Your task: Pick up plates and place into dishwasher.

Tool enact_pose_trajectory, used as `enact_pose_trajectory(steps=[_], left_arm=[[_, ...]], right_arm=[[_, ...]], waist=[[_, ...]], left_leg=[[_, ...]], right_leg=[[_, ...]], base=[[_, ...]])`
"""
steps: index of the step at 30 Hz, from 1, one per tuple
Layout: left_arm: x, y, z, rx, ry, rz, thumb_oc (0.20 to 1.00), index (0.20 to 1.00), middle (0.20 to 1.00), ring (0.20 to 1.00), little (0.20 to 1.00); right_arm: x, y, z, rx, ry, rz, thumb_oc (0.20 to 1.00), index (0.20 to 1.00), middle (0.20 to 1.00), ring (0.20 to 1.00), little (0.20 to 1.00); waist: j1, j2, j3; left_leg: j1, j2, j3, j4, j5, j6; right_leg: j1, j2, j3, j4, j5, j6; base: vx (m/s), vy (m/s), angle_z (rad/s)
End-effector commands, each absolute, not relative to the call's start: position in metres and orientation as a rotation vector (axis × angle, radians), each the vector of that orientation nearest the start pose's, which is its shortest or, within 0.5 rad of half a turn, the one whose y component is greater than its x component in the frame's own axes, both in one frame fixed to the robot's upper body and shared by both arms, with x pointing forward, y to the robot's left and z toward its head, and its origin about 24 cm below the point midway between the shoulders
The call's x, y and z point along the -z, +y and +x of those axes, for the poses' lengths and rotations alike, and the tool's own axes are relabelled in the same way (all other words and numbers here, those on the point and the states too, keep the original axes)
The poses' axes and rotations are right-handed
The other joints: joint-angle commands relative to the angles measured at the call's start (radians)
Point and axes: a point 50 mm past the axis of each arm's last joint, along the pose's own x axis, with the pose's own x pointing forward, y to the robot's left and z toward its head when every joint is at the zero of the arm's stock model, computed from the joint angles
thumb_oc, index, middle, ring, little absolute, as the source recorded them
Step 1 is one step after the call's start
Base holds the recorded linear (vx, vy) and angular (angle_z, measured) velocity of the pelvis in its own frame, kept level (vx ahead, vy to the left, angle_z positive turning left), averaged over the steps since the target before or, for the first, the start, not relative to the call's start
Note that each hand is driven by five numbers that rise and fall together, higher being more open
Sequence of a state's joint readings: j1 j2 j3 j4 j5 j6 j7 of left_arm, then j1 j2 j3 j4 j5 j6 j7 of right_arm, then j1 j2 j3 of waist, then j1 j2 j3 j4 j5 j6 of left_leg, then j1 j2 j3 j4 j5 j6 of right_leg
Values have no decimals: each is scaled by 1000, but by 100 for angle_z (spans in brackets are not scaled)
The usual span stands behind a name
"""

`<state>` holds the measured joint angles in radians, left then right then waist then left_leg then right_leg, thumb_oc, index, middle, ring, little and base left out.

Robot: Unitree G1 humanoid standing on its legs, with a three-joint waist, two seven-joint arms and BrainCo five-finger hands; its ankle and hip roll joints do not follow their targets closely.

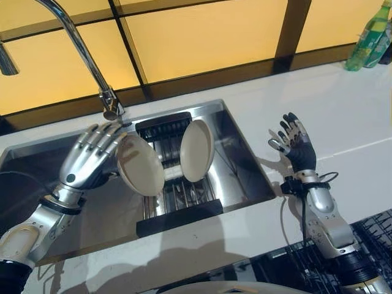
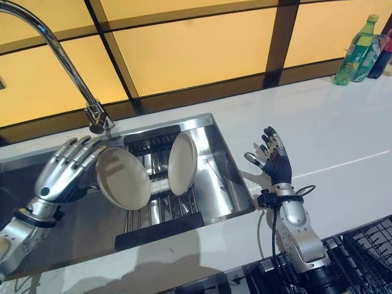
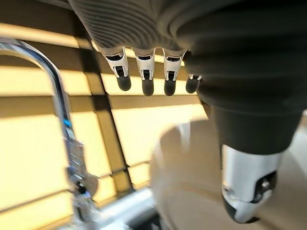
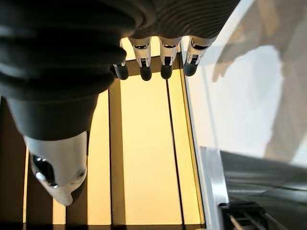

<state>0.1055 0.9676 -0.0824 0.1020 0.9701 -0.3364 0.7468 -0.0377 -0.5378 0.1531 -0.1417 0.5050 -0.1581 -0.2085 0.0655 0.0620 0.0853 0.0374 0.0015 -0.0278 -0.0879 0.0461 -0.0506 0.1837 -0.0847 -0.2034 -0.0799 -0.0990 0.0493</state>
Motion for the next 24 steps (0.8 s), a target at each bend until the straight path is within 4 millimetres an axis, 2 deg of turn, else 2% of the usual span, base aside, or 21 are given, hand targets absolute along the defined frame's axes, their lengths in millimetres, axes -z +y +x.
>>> enact_pose_trajectory(steps=[1,4,9,17,18,19,20,24], left_arm=[[-125,282,232,-33,-768,1766,1000,1000,1000,1000,1000],[-113,273,231,98,-730,1795,1000,1000,1000,1000,1000],[-99,270,233,238,-652,1840,1000,1000,1000,1000,1000],[-98,272,233,270,-604,1874,1000,1000,1000,1000,1000],[-97,273,232,278,-594,1882,849,849,849,849,849],[-97,273,231,282,-585,1884,542,542,542,542,542],[-97,273,231,288,-578,1885,200,200,200,200,200],[-98,272,230,299,-576,1883,200,200,200,200,200]], right_arm=[[-124,-210,254,-42,-327,4,1000,1000,1000,1000,1000],[-124,-213,254,-45,-324,-1,1000,1000,1000,1000,1000],[-126,-216,256,-62,-322,-16,1000,1000,1000,1000,1000],[-124,-219,254,-62,-315,-21,1000,1000,1000,1000,1000],[-124,-219,254,-64,-313,-21,1000,1000,1000,1000,1000],[-124,-219,253,-66,-312,-21,1000,1000,1000,1000,1000],[-124,-219,253,-67,-311,-21,1000,1000,1000,1000,1000],[-121,-217,251,-62,-303,-17,1000,1000,1000,1000,1000]], waist=[[-9,-12,-30],[-24,-12,-18],[-42,-6,1],[-47,3,16],[-47,4,16],[-47,4,17],[-46,5,17],[-41,4,13]], left_leg=[[8,10,48,5,-88,-2],[13,10,57,6,-90,1],[17,7,70,9,-90,6],[20,2,70,11,-89,12],[21,2,68,11,-88,12],[22,2,67,11,-88,12],[23,2,66,11,-88,11],[30,1,62,9,-89,12]], right_leg=[[-139,-84,47,21,89,90],[-140,-85,59,21,91,95],[-147,-87,74,25,96,101],[-145,-92,86,21,102,107],[-144,-93,85,22,103,108],[-143,-94,85,22,103,108],[-142,-96,84,22,103,109],[-131,-98,76,20,102,110]], base=[[43,40,-5],[47,29,-5],[34,33,-6],[24,15,-7],[0,0,0],[0,0,0],[0,0,0],[16,-2,0]])
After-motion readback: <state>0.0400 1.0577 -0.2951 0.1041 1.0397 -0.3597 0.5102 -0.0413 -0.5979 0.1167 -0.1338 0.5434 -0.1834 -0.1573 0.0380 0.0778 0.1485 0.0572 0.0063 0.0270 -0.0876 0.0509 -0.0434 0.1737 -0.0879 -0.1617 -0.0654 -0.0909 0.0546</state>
